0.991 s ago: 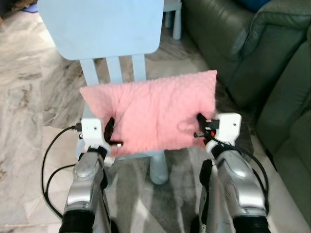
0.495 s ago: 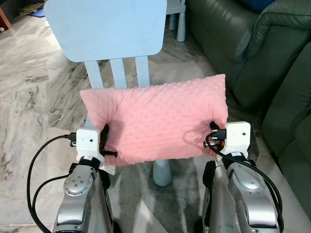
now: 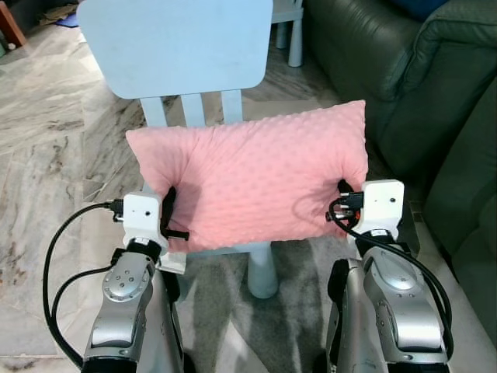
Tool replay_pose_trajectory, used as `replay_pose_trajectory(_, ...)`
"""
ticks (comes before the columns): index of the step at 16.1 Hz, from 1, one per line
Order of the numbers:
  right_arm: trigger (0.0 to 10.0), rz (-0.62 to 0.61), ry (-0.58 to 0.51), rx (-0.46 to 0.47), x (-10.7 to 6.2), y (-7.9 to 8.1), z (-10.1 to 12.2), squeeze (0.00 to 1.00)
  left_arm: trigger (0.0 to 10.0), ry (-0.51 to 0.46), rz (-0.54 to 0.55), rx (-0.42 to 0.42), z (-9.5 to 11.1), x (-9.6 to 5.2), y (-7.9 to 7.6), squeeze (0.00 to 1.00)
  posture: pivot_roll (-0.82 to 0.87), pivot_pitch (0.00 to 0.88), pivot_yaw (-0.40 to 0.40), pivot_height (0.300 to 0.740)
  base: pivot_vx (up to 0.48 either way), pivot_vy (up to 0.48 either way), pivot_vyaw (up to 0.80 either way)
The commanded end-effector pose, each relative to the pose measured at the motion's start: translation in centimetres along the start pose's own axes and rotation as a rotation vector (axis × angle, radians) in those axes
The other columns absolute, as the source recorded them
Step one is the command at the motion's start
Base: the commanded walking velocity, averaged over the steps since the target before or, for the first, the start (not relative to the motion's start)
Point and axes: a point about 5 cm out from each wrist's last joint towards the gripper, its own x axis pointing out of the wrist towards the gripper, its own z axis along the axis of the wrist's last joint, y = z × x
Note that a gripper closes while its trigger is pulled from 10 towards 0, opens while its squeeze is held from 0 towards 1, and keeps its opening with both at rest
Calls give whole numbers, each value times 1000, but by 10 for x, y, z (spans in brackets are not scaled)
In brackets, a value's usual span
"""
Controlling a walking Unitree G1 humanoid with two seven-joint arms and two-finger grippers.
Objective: Move the pillow to the sofa
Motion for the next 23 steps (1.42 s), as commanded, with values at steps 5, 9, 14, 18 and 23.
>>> replay_pose_trajectory(5,10000,-35,-15,9,2,-7,7,0,10000,3,36,13,-1,-1,10,0,-44,0,63,345,0,0,0)
replay_pose_trajectory(9,10000,-47,-13,15,3,-9,6,0,10000,2,32,15,0,0,9,0,-44,0,63,367,0,0,0)
replay_pose_trajectory(14,10000,-49,-6,11,4,-10,5,0,10000,6,30,15,-1,-1,8,0,-43,0,63,400,0,0,0)
replay_pose_trajectory(18,10000,-54,-2,12,4,-10,5,0,10000,8,25,14,-2,0,8,0,-46,0,64,434,0,0,0)
replay_pose_trajectory(23,10000,-55,-1,8,4,-12,5,0,10000,7,19,11,-2,2,6,0,-53,0,63,482,0,0,0)
